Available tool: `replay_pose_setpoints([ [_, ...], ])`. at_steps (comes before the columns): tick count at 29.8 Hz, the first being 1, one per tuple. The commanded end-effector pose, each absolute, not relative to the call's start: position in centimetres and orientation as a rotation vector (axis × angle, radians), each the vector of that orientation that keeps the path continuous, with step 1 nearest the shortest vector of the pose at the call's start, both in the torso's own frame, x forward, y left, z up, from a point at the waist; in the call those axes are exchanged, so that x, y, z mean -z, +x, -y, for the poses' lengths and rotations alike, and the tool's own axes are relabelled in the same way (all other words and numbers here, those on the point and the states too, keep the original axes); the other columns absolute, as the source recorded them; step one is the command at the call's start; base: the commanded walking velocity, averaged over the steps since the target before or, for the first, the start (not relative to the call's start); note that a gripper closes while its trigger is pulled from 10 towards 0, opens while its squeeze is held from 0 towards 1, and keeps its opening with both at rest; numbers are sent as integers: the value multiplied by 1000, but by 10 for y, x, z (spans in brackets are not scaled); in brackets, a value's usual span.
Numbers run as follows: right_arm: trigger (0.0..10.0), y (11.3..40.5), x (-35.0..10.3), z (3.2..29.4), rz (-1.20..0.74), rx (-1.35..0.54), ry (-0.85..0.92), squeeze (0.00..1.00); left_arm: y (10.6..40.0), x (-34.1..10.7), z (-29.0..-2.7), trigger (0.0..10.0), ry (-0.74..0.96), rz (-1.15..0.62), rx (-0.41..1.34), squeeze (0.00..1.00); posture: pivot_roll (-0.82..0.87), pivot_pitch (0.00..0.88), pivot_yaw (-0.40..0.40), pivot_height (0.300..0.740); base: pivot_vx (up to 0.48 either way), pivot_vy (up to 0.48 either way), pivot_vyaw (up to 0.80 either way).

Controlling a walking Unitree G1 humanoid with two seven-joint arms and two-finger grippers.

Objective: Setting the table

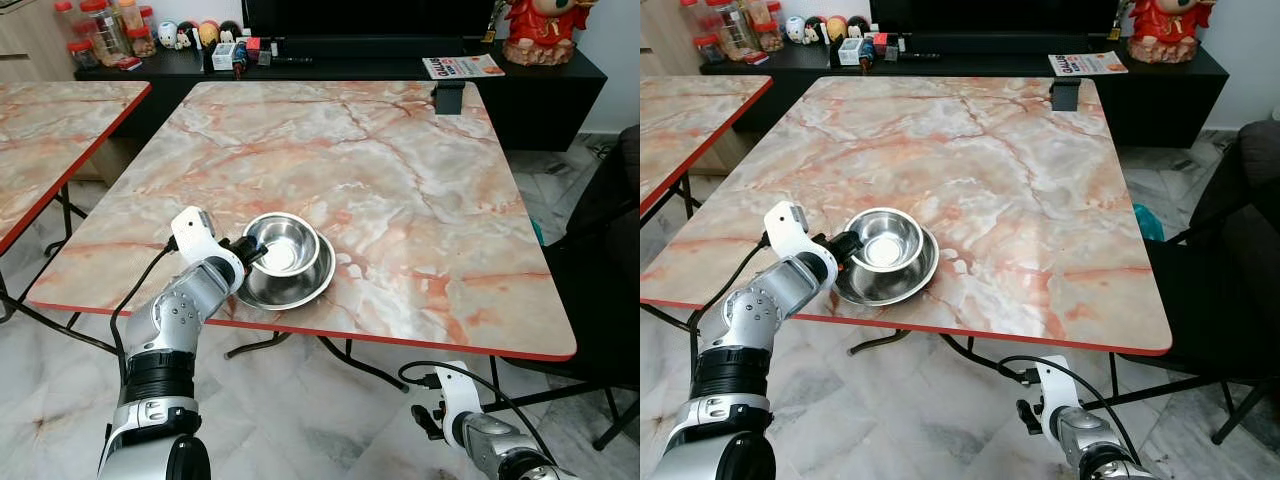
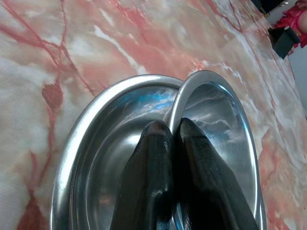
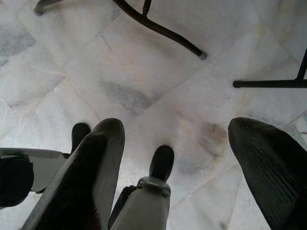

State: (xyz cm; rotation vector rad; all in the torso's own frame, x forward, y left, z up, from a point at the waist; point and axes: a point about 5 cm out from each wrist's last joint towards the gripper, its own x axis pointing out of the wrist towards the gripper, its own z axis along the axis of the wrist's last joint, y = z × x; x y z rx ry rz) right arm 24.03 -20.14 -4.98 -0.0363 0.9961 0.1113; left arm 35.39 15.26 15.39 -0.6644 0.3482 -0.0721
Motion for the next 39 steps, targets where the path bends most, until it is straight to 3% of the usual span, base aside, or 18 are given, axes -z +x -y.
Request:
replay_pose_setpoints([
  [1, 10000, 242, 49, 200, -996, -120, -42, 0, 353, -163, -154, 10000, -639, -336, 90, 0, -16, 53, 54, 740, 0, 0, 0],
  [39, 10000, 243, 48, 200, -998, -121, -45, 0, 350, -148, -155, 10000, -550, -417, 52, 0, -17, 56, 55, 740, 0, 0, 0],
])
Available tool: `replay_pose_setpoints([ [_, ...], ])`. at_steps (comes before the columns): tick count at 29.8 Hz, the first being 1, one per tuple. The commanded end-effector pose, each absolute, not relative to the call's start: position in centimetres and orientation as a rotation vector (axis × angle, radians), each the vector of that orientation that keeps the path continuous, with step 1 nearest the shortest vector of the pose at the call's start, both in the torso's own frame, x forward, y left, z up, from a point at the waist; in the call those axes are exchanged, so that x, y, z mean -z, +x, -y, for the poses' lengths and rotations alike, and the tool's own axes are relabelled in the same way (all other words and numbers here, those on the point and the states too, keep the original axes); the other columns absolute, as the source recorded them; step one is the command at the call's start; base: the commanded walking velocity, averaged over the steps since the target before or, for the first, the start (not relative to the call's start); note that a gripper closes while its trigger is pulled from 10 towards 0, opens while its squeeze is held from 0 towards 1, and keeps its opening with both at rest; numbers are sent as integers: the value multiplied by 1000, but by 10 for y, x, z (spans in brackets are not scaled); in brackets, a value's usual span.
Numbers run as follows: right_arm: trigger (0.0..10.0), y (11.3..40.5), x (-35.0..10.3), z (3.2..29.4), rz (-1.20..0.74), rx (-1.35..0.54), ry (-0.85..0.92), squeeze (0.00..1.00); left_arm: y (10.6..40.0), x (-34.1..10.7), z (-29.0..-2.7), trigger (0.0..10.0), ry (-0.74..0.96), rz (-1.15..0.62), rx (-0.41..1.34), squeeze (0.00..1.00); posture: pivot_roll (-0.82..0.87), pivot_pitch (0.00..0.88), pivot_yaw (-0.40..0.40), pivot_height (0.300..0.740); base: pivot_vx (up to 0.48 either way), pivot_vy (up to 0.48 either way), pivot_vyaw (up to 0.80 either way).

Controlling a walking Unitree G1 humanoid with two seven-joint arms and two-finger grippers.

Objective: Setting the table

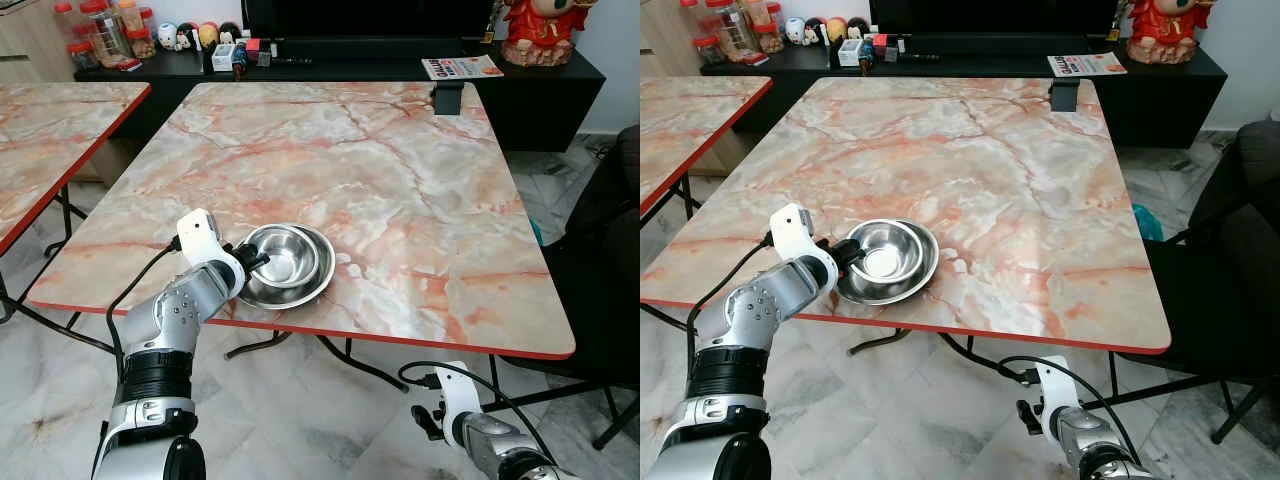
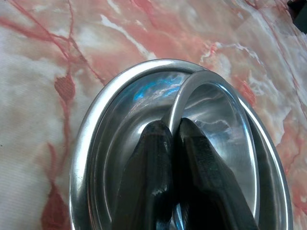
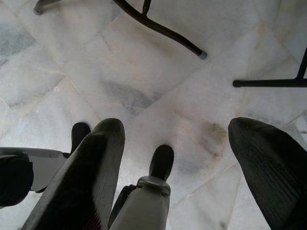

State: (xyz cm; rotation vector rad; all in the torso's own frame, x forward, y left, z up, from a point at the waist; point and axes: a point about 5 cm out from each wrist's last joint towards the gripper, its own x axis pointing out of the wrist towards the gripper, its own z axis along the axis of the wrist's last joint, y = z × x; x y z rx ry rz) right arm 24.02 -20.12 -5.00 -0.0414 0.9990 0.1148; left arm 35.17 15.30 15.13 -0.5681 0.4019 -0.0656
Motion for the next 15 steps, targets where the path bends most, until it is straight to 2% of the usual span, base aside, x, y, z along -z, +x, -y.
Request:
replay_pose_setpoints([
  [1, 10000, 243, 48, 200, -998, -121, -45, 0, 350, -148, -155, 10000, -550, -418, 51, 0, -17, 56, 55, 740, 0, 0, 0],
  [15, 10000, 243, 48, 200, -997, -119, -44, 0, 355, -147, -154, 10000, -572, -407, 1, 0, -23, 59, 55, 740, 0, 0, 0],
])
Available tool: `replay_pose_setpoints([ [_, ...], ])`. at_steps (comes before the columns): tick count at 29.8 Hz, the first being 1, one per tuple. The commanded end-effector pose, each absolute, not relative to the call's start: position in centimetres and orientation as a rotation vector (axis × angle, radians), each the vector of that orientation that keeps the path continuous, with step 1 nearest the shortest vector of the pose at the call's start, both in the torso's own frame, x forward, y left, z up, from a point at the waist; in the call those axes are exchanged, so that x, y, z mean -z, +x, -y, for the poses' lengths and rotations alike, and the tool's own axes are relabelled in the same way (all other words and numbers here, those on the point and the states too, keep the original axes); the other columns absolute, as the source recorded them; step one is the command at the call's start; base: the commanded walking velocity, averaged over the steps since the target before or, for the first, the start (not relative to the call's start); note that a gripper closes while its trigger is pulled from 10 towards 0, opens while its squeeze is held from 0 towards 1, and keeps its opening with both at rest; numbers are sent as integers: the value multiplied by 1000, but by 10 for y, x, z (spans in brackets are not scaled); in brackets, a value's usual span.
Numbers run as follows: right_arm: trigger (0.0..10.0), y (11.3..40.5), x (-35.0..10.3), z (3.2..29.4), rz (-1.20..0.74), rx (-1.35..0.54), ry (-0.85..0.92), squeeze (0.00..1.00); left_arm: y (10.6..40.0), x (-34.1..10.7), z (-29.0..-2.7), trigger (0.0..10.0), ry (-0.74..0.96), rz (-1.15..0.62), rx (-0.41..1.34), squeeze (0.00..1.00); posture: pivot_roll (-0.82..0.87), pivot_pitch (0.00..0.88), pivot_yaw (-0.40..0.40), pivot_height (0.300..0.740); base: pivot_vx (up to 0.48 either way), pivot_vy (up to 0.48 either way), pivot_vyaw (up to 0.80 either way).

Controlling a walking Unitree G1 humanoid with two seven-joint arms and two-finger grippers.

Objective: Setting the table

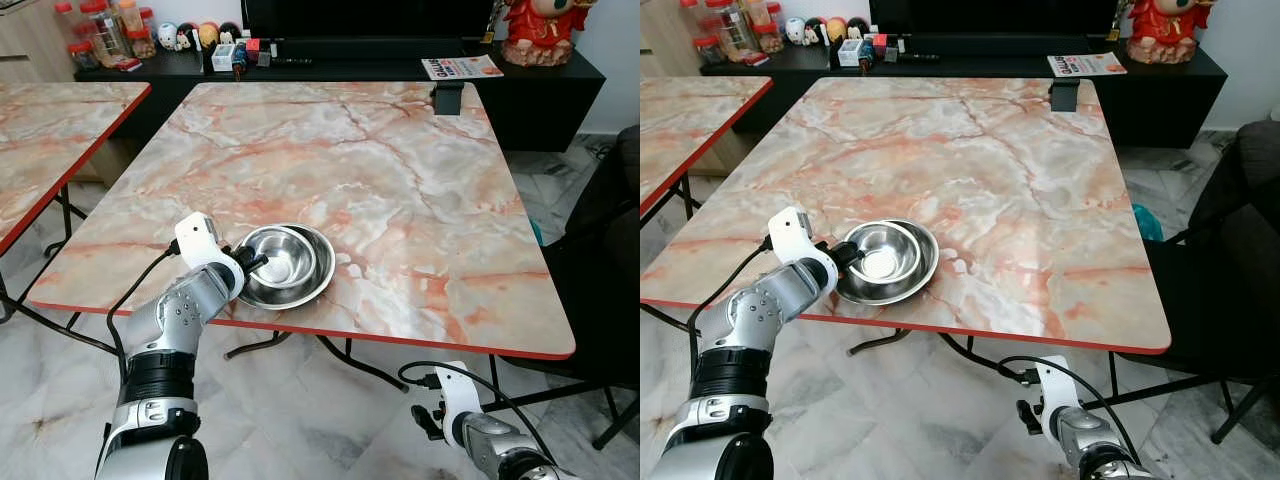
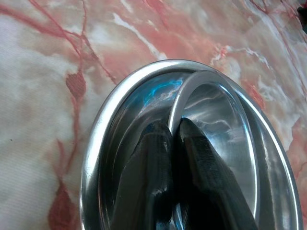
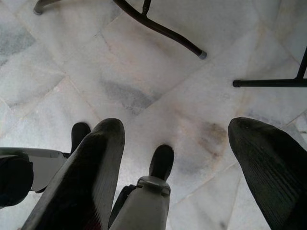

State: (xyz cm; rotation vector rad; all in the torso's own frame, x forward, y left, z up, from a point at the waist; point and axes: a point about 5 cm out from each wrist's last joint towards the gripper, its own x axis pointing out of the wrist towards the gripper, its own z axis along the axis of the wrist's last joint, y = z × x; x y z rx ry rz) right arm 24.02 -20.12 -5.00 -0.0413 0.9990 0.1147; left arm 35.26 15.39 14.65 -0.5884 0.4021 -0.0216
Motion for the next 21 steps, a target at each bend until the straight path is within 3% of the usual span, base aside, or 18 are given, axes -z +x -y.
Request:
replay_pose_setpoints([
  [1, 10000, 243, 48, 200, -997, -119, -44, 0, 355, -147, -154, 10000, -573, -408, -1, 0, -23, 59, 55, 740, 0, 0, 0],
  [7, 10000, 243, 48, 200, -997, -120, -46, 0, 356, -145, -153, 10000, -581, -411, -5, 0, -23, 59, 55, 740, 0, 0, 0],
  [9, 10000, 243, 48, 200, -997, -120, -46, 0, 356, -145, -151, 10000, -583, -412, -2, 110, -23, 59, 55, 740, 0, 0, 0],
  [10, 10000, 243, 48, 200, -998, -120, -46, 0, 357, -145, -151, 10000, -584, -413, 0, 192, -25, 48, 58, 740, 0, 0, 0],
  [11, 10000, 243, 49, 200, -998, -121, -46, 0, 357, -145, -150, 10000, -584, -413, 1, 694, -25, 48, 58, 740, 0, 0, 0],
  [12, 10000, 242, 49, 200, -998, -121, -46, 0, 357, -145, -150, 10000, -584, -413, 2, 984, -27, 45, 60, 740, 0, 0, 0],
  [14, 10000, 242, 49, 199, -998, -120, -46, 0, 357, -145, -149, 10000, -583, -414, 4, 1000, -27, 45, 60, 740, 0, 0, 0],
  [16, 10000, 242, 49, 199, -998, -120, -46, 0, 357, -145, -149, 10000, -580, -416, 6, 996, -27, 45, 60, 740, 0, 0, 0],
  [17, 10000, 242, 49, 199, -998, -121, -46, 0, 358, -145, -149, 10000, -577, -416, 7, 831, -27, 45, 60, 740, 0, 0, 0],
  [18, 10000, 242, 49, 199, -998, -121, -46, 0, 358, -146, -150, 10000, -575, -416, 5, 247, -27, 45, 60, 740, 0, 0, 0],
  [19, 10000, 242, 49, 199, -998, -121, -45, 0, 358, -146, -150, 10000, -570, -415, 3, 0, -27, 45, 60, 740, 0, 0, 0],
  [21, 10000, 242, 49, 199, -998, -121, -45, 0, 358, -147, -152, 10000, -560, -414, -3, 0, -27, 45, 60, 740, 0, 0, 0],
])
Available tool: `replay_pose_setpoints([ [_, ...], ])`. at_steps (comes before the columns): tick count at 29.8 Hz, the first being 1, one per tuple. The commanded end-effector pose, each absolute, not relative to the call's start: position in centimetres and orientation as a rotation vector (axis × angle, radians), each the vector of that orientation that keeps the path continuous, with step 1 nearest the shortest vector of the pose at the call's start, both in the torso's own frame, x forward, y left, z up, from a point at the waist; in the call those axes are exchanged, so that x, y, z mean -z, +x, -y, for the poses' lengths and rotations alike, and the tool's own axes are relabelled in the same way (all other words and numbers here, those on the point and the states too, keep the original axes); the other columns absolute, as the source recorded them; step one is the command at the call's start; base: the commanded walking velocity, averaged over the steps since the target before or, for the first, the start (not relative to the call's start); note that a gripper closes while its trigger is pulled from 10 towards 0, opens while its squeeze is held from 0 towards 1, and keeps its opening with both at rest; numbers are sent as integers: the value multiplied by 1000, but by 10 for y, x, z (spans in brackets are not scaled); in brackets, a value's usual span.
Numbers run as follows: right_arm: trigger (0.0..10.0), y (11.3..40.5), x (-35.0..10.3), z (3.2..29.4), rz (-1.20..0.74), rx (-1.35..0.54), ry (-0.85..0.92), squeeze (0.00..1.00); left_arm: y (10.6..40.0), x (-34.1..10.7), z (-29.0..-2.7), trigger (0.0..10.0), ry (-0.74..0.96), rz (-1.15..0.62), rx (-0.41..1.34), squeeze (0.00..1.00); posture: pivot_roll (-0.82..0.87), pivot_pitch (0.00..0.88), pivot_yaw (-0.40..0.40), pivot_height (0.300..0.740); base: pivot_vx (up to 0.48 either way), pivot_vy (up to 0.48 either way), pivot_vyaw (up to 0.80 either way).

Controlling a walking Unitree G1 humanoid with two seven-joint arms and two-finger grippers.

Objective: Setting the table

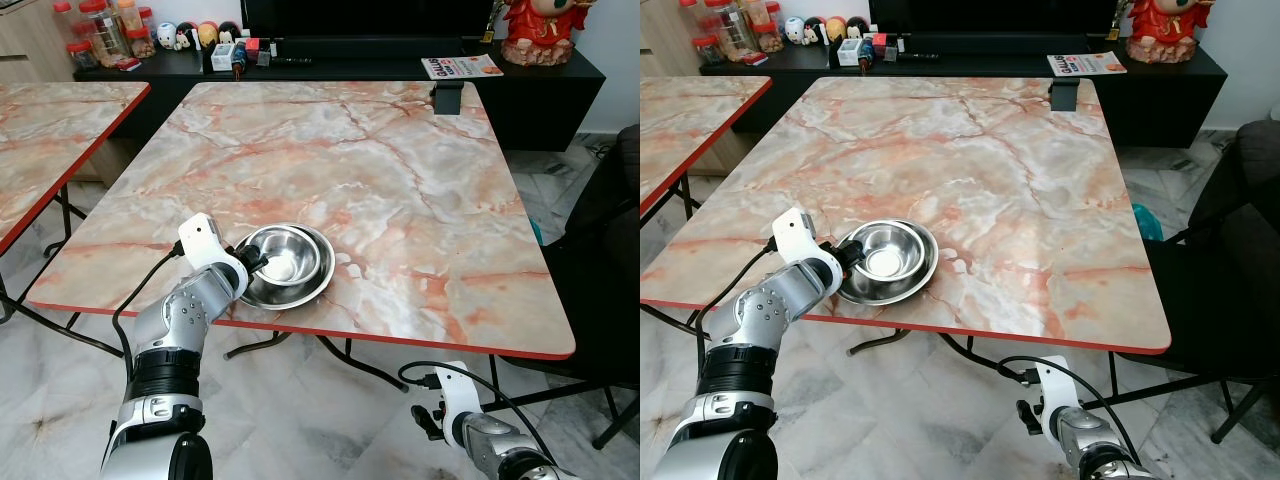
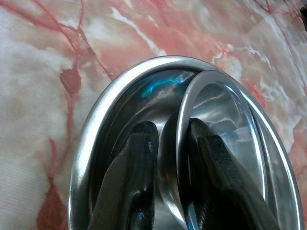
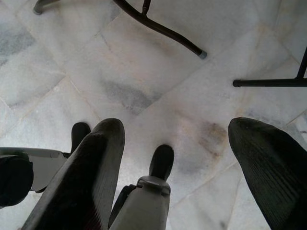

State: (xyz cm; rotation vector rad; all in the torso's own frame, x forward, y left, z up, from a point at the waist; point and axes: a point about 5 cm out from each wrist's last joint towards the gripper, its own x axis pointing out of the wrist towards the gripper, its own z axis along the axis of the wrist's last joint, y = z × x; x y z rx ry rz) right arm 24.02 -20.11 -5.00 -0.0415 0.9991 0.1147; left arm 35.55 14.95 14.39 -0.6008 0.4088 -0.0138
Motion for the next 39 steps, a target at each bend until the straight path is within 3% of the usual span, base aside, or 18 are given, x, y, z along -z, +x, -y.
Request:
replay_pose_setpoints([
  [1, 10000, 242, 49, 199, -998, -121, -45, 0, 358, -147, -153, 10000, -556, -412, -6, 0, -22, 43, 60, 740, 0, 0, 0],
  [9, 10000, 243, 49, 199, -997, -122, -46, 0, 358, -151, -160, 10000, -504, -394, -22, 0, -18, 47, 56, 740, 0, 0, 0],
  [10, 10000, 243, 48, 199, -997, -122, -46, 0, 358, -151, -160, 10000, -508, -394, -24, 1000, -15, 49, 55, 740, 0, 0, 0],
  [12, 10000, 243, 48, 199, -996, -122, -46, 0, 358, -152, -160, 10000, -513, -396, -19, 1000, -15, 49, 55, 740, 0, 0, 0],
  [13, 10000, 243, 48, 199, -996, -122, -46, 0, 358, -152, -160, 10000, -511, -397, -14, 0, -15, 49, 55, 740, 0, 0, 0],
  [22, 10000, 243, 48, 199, -996, -123, -48, 0, 359, -156, -159, 10000, -504, -367, 9, 0, -17, 43, 58, 740, 0, 0, 0],
  [33, 10000, 242, 49, 199, -993, -120, -47, 0, 364, -193, -165, 10000, -470, -107, 71, 0, -18, 27, 63, 740, 0, 0, 0],
  [39, 10000, 241, 50, 198, -983, -114, -36, 0, 357, -196, -204, 10000, -176, 26, -105, 0, -20, 10, 70, 740, 0, 0, 0],
])
